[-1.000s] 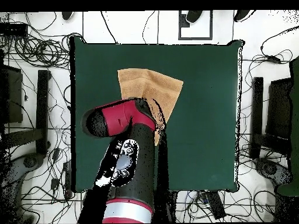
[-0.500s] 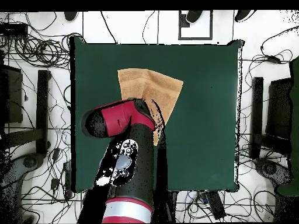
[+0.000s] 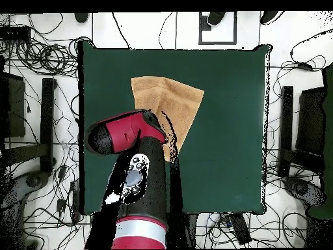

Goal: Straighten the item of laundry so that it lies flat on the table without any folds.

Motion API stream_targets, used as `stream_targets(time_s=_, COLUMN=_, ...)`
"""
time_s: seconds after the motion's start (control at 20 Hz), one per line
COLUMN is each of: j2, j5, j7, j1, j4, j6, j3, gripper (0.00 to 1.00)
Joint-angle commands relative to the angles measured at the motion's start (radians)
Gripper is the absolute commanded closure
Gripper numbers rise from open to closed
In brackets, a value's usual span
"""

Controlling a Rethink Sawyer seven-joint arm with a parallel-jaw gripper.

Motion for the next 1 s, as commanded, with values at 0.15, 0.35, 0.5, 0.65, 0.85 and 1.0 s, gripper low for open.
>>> stream_targets(time_s=0.15, j2=0.019, j5=-0.054, j7=-0.191, j1=-0.034, j4=0.122, j6=-0.039, j3=0.139, gripper=0.00)
stream_targets(time_s=0.35, j2=0.031, j5=-0.070, j7=-0.192, j1=-0.046, j4=0.120, j6=-0.032, j3=0.138, gripper=0.00)
stream_targets(time_s=0.5, j2=0.043, j5=-0.084, j7=-0.201, j1=-0.063, j4=0.122, j6=-0.045, j3=0.146, gripper=0.00)
stream_targets(time_s=0.65, j2=0.052, j5=-0.100, j7=-0.199, j1=-0.073, j4=0.117, j6=-0.043, j3=0.154, gripper=0.00)
stream_targets(time_s=0.85, j2=0.052, j5=-0.113, j7=-0.199, j1=-0.087, j4=0.115, j6=-0.028, j3=0.166, gripper=0.00)
stream_targets(time_s=1.0, j2=0.059, j5=-0.122, j7=-0.202, j1=-0.102, j4=0.112, j6=-0.029, j3=0.176, gripper=0.00)
